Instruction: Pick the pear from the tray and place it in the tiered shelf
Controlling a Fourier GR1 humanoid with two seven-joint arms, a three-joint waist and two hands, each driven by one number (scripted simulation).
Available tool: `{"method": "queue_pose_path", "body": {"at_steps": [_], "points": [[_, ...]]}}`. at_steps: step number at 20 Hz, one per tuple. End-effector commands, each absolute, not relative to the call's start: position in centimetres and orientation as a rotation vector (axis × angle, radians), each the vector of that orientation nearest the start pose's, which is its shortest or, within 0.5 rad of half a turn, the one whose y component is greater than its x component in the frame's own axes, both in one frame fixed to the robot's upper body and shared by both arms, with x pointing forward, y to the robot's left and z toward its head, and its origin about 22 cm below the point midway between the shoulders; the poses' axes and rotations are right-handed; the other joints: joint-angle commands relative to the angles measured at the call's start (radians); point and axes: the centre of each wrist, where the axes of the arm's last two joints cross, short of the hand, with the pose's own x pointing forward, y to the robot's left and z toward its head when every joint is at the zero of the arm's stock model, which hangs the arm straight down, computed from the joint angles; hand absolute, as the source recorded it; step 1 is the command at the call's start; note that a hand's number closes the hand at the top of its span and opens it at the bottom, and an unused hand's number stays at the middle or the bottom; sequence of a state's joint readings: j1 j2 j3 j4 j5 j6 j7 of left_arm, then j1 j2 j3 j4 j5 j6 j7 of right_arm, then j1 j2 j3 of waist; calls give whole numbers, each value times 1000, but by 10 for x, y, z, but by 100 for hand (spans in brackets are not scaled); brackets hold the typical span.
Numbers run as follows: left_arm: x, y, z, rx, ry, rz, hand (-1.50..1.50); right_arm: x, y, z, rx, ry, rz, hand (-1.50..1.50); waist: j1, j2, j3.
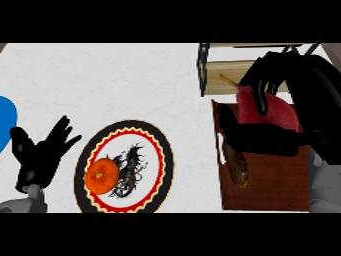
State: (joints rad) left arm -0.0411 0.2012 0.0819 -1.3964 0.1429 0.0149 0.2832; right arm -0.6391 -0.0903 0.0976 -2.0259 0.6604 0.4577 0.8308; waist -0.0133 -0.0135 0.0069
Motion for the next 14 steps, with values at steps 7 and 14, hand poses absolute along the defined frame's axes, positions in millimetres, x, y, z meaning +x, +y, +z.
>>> {"method": "queue_pose_path", "body": {"at_steps": [7,14], "points": [[252,282,-16,102,-1120,38,0,273,-187,351,-824,-1641,571,150,15,10,-7],[251,306,-17,87,-1113,36,0,325,-212,383,-836,-1639,491,150,25,16,-8]]}}
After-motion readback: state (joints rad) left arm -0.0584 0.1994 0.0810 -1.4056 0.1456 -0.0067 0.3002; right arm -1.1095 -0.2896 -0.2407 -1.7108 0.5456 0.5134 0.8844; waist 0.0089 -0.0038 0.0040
